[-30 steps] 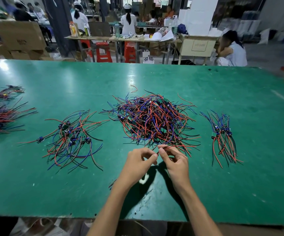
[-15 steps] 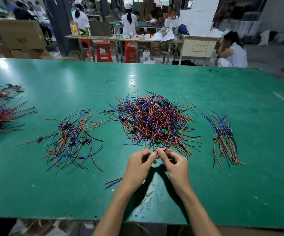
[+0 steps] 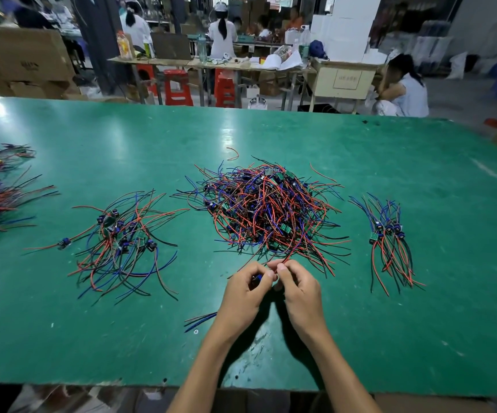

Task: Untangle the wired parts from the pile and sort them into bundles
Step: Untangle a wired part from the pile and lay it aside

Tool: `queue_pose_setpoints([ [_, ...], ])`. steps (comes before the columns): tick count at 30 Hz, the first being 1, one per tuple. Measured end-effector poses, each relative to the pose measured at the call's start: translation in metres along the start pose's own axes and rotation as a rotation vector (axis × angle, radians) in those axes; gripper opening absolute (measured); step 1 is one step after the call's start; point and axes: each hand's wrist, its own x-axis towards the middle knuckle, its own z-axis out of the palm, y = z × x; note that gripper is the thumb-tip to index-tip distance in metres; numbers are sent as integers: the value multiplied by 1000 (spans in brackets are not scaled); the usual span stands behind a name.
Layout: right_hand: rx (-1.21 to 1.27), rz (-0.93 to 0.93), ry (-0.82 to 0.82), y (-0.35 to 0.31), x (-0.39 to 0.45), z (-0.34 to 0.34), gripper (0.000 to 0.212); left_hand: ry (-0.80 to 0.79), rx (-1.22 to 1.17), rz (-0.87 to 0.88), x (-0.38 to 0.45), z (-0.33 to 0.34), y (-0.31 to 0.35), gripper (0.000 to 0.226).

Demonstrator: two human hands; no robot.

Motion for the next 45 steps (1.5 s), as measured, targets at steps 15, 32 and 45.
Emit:
queue_pose_setpoints([
  [15,309,229,299,-20,30,-3,29,11,105,65,-11,-2,5,20],
  [32,601,504,91,-36,45,-35,26,13,49,-55,-13,-5,15,20],
  [45,-179,-270,-87,-7,-3,-4,36,122,-695,-251,9,-2,58,32],
])
